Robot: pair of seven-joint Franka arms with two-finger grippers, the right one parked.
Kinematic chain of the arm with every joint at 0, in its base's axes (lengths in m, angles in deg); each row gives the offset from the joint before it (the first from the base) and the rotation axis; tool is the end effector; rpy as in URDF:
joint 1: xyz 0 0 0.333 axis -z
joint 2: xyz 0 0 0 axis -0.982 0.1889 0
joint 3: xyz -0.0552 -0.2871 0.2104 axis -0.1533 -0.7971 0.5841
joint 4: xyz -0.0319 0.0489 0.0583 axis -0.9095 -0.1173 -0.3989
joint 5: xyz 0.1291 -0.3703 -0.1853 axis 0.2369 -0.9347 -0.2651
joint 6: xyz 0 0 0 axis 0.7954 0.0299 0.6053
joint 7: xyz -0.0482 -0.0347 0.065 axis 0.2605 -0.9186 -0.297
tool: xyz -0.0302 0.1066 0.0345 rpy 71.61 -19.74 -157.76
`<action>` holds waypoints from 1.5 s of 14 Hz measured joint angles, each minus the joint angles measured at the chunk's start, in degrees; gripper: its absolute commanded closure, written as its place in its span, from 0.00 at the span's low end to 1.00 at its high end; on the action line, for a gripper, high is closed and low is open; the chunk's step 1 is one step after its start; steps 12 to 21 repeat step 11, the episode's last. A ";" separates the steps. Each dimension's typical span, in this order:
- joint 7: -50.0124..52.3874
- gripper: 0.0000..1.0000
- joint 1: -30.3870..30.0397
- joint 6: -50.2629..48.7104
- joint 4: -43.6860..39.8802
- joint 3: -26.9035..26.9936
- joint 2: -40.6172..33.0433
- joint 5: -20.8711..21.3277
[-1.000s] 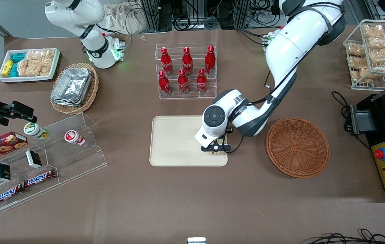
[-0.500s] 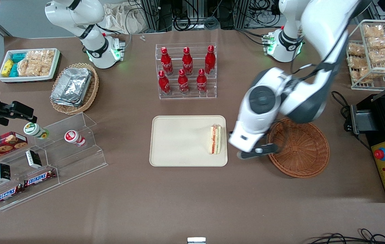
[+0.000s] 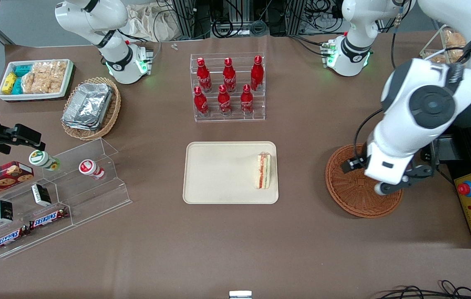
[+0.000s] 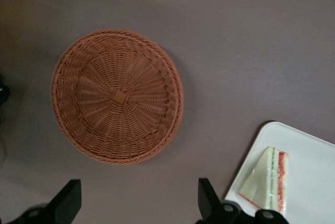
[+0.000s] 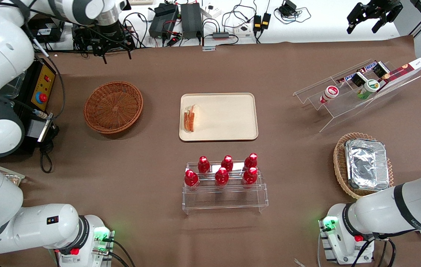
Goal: Place sandwich from basket to tray
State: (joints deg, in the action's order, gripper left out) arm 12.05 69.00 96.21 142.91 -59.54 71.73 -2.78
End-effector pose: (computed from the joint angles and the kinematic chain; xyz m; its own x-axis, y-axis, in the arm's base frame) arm 0.6694 -0.1750 0.5288 0.9343 0.3563 -0.0064 0.3550 -0.9322 -0.0707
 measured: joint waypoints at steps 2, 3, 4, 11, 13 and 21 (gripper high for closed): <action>-7.53 0.00 -5.56 0.00 3.80 0.02 -4.59 -6.22; -11.30 0.00 -8.41 0.02 5.96 0.06 -7.36 -8.66; -14.36 0.00 -10.68 0.10 8.50 0.12 -10.40 -10.13; -25.07 0.00 -17.87 1.02 16.63 0.41 -17.64 -14.32; -25.07 0.00 -17.87 1.02 16.63 0.41 -17.64 -14.32; -25.07 0.00 -17.87 1.02 16.63 0.41 -17.64 -14.32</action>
